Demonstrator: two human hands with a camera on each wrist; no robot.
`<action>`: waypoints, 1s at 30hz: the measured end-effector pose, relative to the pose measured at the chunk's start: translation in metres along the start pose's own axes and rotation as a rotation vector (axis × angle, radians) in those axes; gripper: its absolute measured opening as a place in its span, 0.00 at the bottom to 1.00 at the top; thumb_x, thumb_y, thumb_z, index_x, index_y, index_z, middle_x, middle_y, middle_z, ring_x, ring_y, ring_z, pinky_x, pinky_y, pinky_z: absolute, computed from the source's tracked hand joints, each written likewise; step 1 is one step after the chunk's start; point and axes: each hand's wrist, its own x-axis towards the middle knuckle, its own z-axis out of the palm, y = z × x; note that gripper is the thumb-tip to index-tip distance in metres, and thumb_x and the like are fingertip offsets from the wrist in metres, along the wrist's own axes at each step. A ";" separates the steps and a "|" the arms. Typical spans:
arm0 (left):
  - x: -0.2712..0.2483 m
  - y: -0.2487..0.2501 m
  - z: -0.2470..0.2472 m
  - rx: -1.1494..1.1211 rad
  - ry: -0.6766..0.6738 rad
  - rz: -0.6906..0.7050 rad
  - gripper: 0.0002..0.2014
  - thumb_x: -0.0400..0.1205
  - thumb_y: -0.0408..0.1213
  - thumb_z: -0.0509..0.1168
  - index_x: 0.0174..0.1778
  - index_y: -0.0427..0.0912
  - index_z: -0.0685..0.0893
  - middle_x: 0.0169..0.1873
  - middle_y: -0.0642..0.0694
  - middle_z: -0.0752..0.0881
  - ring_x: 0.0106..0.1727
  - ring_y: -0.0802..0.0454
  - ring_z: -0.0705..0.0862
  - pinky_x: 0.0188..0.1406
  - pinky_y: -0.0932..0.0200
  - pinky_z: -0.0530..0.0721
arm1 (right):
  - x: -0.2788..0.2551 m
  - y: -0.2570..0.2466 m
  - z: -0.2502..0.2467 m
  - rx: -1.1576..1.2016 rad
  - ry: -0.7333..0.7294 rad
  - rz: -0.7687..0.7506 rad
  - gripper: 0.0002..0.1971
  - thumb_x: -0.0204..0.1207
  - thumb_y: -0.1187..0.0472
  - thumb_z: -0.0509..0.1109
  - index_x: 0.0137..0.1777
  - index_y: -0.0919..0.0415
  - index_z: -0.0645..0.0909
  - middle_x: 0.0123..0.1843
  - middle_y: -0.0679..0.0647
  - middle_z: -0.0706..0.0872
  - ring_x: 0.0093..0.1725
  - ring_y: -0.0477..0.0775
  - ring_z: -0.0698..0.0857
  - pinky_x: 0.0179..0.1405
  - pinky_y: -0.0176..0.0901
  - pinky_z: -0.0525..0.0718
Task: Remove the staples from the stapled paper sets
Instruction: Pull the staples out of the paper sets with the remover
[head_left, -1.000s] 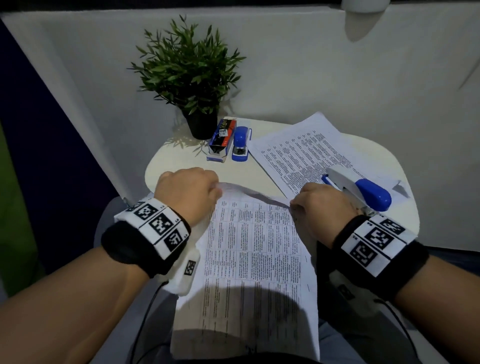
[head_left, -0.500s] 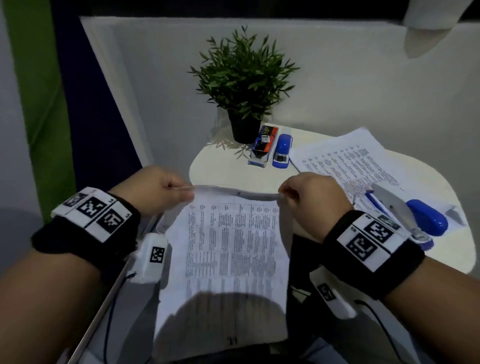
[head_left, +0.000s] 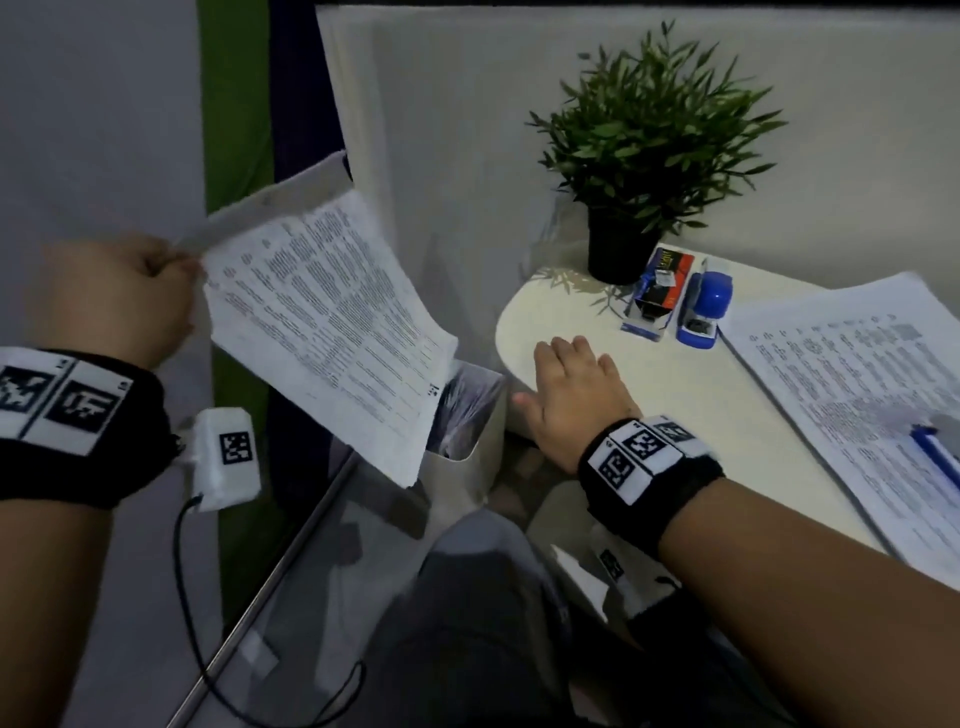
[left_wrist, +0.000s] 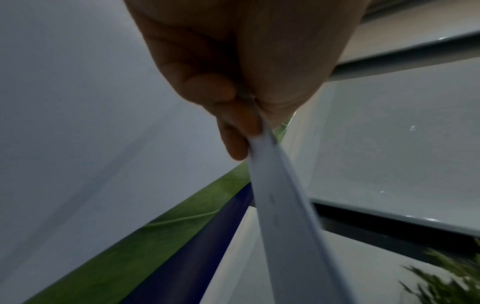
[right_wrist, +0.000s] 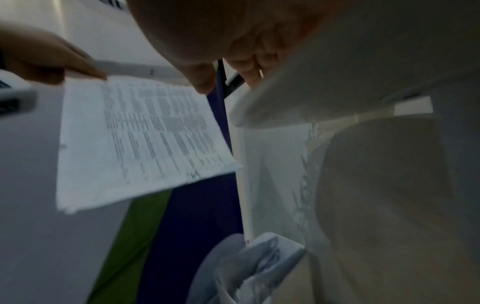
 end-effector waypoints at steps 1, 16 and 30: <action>-0.004 -0.003 0.003 -0.005 0.012 0.003 0.21 0.77 0.50 0.59 0.46 0.33 0.83 0.42 0.26 0.85 0.45 0.28 0.84 0.50 0.37 0.83 | 0.002 -0.001 0.005 -0.034 -0.019 0.005 0.35 0.80 0.40 0.43 0.83 0.60 0.51 0.85 0.59 0.53 0.83 0.59 0.50 0.80 0.60 0.50; -0.056 -0.027 0.184 -0.224 -0.246 -0.265 0.15 0.86 0.39 0.53 0.52 0.42 0.85 0.40 0.40 0.88 0.35 0.47 0.85 0.41 0.56 0.83 | 0.004 -0.006 0.012 -0.147 -0.027 0.005 0.37 0.82 0.37 0.42 0.84 0.58 0.41 0.85 0.59 0.45 0.84 0.59 0.45 0.81 0.62 0.46; -0.069 -0.048 0.225 -0.413 -0.137 -0.215 0.14 0.87 0.39 0.55 0.59 0.44 0.85 0.39 0.45 0.86 0.26 0.72 0.82 0.27 0.78 0.76 | 0.006 -0.006 0.013 -0.193 -0.077 0.018 0.40 0.78 0.33 0.38 0.84 0.58 0.40 0.86 0.59 0.45 0.84 0.60 0.45 0.81 0.62 0.46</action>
